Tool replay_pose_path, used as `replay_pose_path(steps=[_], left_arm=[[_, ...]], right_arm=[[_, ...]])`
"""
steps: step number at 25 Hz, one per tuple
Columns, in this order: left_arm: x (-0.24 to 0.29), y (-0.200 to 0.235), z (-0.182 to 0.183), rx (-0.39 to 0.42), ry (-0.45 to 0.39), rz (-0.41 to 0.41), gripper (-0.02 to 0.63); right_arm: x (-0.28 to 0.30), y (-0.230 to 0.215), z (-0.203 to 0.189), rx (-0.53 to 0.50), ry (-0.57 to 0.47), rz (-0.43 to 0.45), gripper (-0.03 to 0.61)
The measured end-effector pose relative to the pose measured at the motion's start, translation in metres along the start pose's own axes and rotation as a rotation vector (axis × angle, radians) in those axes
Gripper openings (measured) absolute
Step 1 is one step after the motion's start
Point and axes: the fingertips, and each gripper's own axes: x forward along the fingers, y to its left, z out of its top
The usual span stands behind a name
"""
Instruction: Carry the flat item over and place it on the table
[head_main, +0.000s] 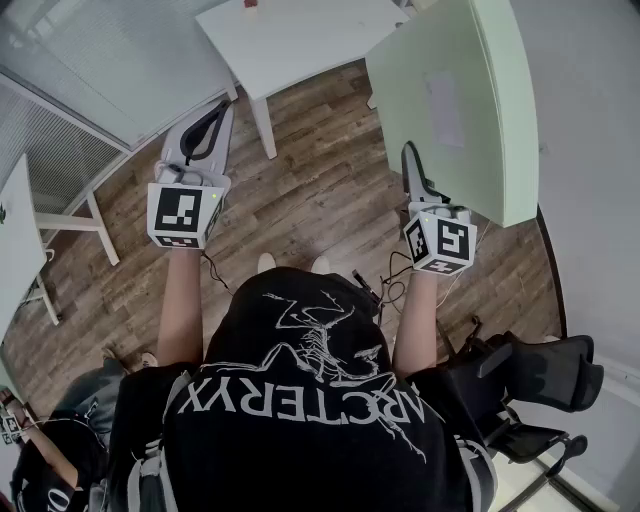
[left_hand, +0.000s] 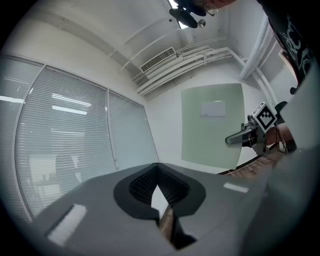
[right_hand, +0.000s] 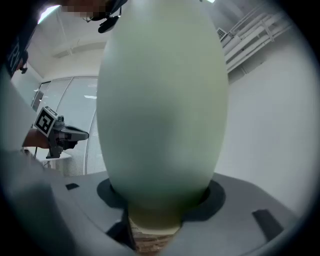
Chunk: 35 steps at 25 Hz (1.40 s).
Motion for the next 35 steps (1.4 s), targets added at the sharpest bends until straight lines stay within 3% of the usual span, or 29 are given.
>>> replay_pose_path(steps=[23,35], left_arm=[[0.01,-0.013,-0.008,0.004,0.018,-0.016,-0.002],[0.034,-0.035,0.001,0.011,0.031,-0.003,-0.002]], right_arm=[[0.003,-0.003,-0.004,-0.005,-0.006,0.017,0.263],[0.005,-0.033,-0.012,0.023,-0.006,0.042,0.264]])
